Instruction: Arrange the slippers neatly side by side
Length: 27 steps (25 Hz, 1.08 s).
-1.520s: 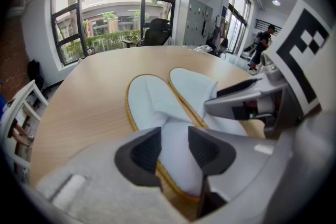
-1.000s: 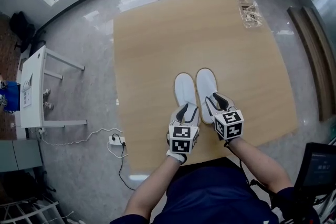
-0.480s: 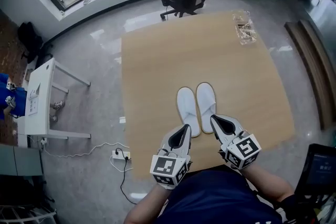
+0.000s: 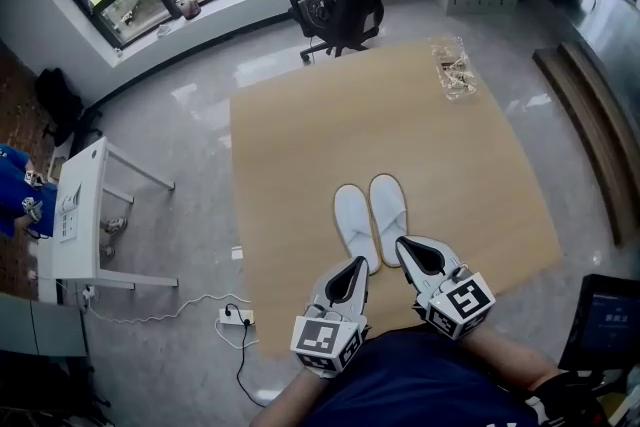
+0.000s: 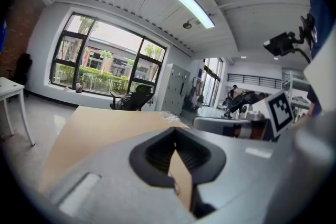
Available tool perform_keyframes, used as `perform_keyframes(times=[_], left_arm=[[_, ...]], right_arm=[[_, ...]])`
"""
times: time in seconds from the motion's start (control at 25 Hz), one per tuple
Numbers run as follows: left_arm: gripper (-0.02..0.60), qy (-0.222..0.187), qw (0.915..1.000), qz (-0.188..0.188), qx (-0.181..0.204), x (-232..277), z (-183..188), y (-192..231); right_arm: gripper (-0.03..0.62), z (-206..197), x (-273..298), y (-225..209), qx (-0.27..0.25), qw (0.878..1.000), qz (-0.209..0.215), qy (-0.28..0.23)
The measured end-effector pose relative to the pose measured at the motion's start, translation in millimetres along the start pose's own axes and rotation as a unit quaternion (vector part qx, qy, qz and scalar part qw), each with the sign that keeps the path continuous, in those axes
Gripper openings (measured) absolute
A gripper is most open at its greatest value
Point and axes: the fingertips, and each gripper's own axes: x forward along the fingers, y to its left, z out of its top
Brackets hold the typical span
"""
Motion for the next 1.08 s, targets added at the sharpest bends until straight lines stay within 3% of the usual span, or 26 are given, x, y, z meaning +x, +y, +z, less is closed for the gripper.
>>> perform_keyframes(times=[1.08], left_arm=[[0.003, 0.015, 0.9999, -0.003, 0.004, -0.5, 0.8, -8.6]], right_arm=[[0.012, 4.1, -4.1, 11.2, -0.033, 0.999, 0.002, 0.0]])
